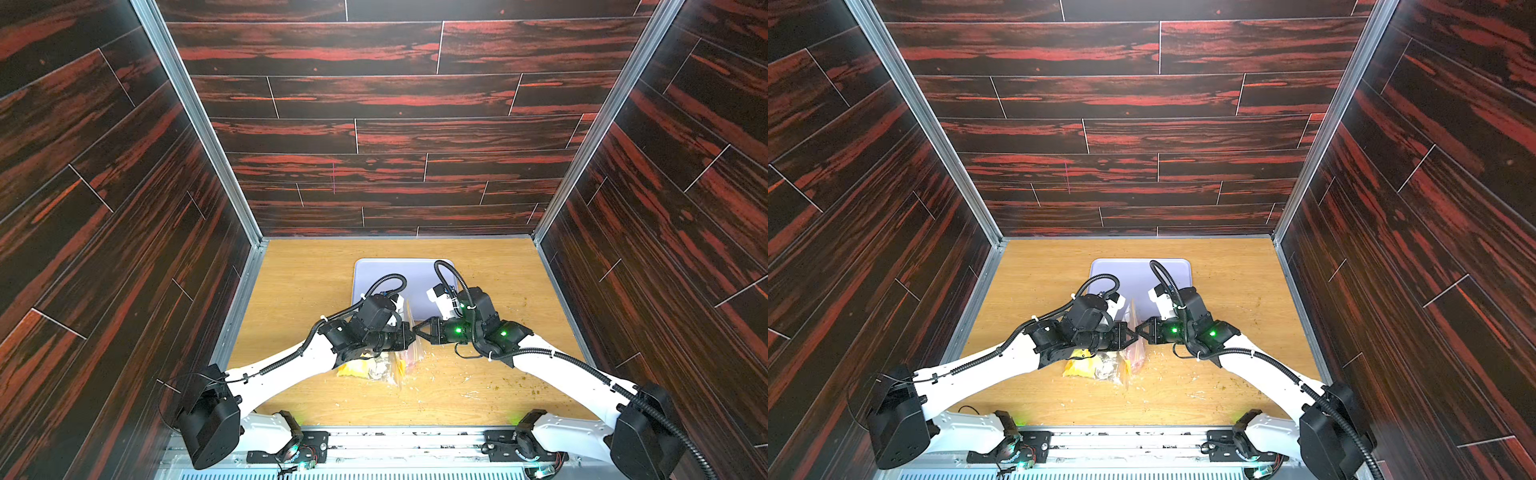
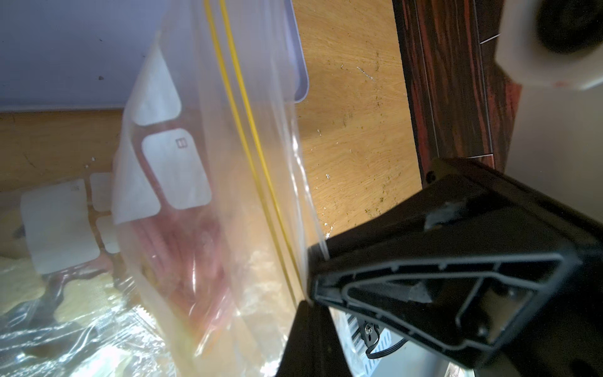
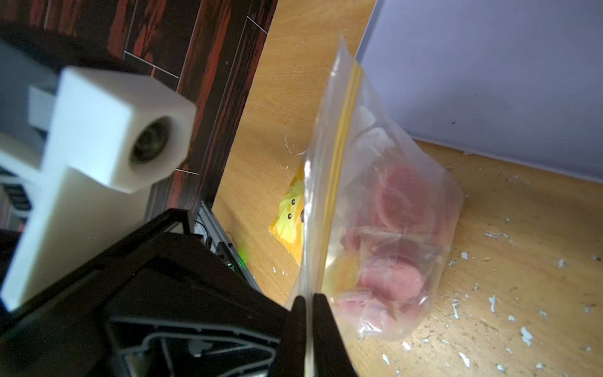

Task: Pour cookies out of the ziploc bag
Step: Open the ziploc bag at the center of the board.

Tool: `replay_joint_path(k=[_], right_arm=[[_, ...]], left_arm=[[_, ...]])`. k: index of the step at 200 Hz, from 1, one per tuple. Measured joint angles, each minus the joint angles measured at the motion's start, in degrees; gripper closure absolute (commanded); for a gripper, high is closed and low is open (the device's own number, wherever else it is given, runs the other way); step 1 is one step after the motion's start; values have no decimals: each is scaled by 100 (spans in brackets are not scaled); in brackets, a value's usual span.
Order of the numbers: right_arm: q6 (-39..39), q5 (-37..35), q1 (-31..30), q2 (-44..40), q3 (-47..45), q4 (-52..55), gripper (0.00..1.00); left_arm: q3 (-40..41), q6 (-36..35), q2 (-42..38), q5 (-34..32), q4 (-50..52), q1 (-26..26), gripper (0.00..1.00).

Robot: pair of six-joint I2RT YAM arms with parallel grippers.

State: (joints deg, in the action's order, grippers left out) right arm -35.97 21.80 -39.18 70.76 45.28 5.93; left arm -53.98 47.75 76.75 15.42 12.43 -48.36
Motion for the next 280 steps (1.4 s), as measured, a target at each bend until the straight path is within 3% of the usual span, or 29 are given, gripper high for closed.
replay_joint_path(k=[9, 28, 64, 169, 280], right_arm=[[9, 7, -2, 11, 0, 2, 98], [2, 7, -2, 15, 0, 4, 100], [0, -55, 7, 15, -2, 2, 100], [-24, -33, -2, 15, -15, 33, 100], [-90, -28, -2, 15, -15, 48, 100]], left_arm=[[11, -2, 0, -7, 2, 0, 99], [20, -39, 0, -55, 0, 0, 82], [33, -92, -31, -192, 63, -2, 59], [52, -44, -149, -590, -116, 52, 58], [179, 57, -149, -732, -240, 280, 65]])
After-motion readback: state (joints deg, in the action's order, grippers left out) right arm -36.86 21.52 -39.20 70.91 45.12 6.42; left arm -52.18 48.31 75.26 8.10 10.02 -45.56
